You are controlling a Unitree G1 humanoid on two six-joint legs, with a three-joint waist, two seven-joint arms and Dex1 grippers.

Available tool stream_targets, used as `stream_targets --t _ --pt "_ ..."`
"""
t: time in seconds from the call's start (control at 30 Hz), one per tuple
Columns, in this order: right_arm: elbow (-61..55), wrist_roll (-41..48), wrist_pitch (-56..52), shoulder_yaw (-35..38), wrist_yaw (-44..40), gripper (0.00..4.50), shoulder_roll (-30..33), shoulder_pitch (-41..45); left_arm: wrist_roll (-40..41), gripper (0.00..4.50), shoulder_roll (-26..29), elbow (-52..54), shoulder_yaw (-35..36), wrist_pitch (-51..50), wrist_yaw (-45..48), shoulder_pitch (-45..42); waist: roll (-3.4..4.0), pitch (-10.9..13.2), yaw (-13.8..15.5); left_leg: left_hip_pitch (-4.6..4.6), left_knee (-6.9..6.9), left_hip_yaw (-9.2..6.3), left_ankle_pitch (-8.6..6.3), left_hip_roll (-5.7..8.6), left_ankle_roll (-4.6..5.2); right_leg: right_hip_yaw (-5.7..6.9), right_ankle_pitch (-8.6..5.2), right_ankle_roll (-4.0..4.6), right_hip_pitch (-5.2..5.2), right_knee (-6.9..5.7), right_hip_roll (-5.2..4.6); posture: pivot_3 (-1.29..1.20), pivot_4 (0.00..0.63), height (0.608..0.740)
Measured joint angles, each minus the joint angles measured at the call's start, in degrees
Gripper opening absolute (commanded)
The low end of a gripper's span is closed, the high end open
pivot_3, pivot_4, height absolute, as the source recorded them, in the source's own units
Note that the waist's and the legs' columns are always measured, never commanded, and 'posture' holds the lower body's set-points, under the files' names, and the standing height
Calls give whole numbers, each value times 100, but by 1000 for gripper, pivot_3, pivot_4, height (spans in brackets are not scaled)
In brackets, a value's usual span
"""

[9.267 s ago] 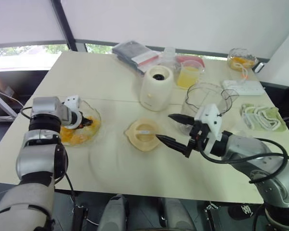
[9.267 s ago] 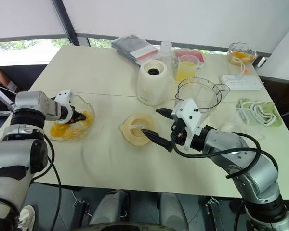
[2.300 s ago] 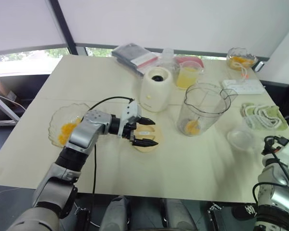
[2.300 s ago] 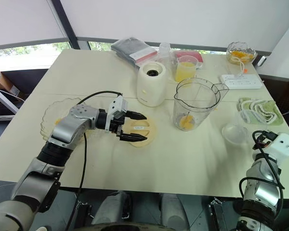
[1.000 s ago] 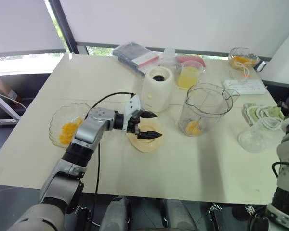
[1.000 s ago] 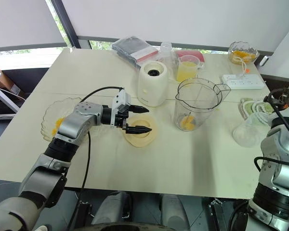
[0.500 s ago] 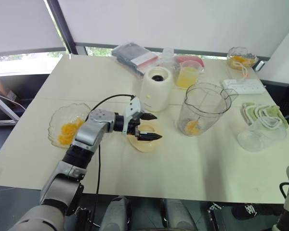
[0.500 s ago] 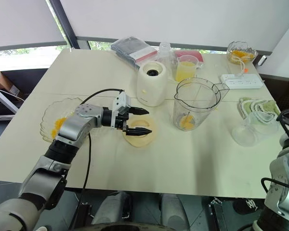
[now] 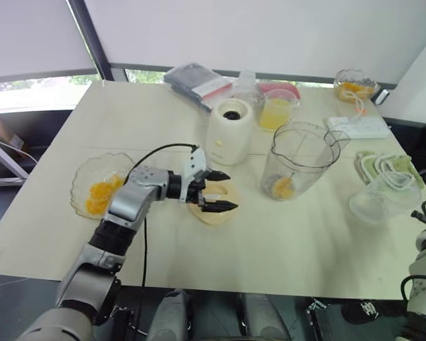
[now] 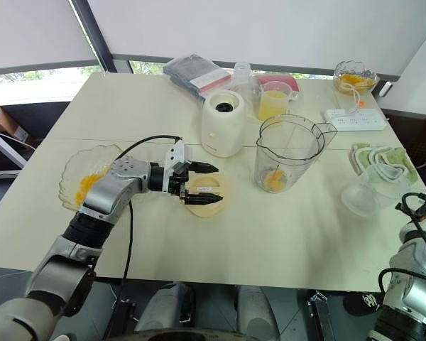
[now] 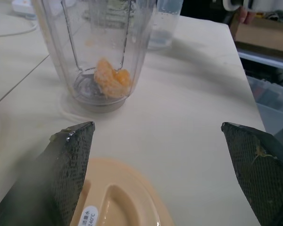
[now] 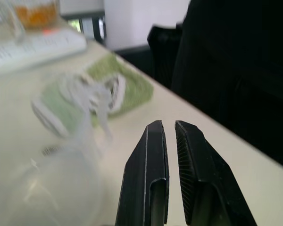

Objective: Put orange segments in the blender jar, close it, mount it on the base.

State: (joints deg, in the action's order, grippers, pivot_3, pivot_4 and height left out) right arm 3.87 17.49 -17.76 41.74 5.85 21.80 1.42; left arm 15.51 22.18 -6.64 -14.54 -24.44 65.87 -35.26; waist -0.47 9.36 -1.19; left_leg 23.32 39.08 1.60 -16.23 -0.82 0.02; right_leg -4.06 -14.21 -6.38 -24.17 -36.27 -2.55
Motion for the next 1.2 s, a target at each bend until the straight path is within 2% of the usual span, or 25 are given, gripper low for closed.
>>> stream_targets --t 0.2,0.57,1.2 --pt "559 -51 367 -178 -209 384 9 92 5 4500 107 136 5 -117 -69 126 1 0 -11 0 0 0 0 -1 0 -1 0 0 0 0 0 0 150 740" --pt "651 -19 377 -517 -468 384 -17 118 25 4500 209 300 10 -158 -140 174 2 0 -1 0 0 0 0 -1 0 -1 0 0 0 0 -1 0 150 740" --pt "-280 133 48 -986 -467 384 -512 -368 22 4500 191 281 1 -132 -149 170 2 0 -7 0 0 0 0 -2 0 -1 0 0 0 0 -2 0 150 740"
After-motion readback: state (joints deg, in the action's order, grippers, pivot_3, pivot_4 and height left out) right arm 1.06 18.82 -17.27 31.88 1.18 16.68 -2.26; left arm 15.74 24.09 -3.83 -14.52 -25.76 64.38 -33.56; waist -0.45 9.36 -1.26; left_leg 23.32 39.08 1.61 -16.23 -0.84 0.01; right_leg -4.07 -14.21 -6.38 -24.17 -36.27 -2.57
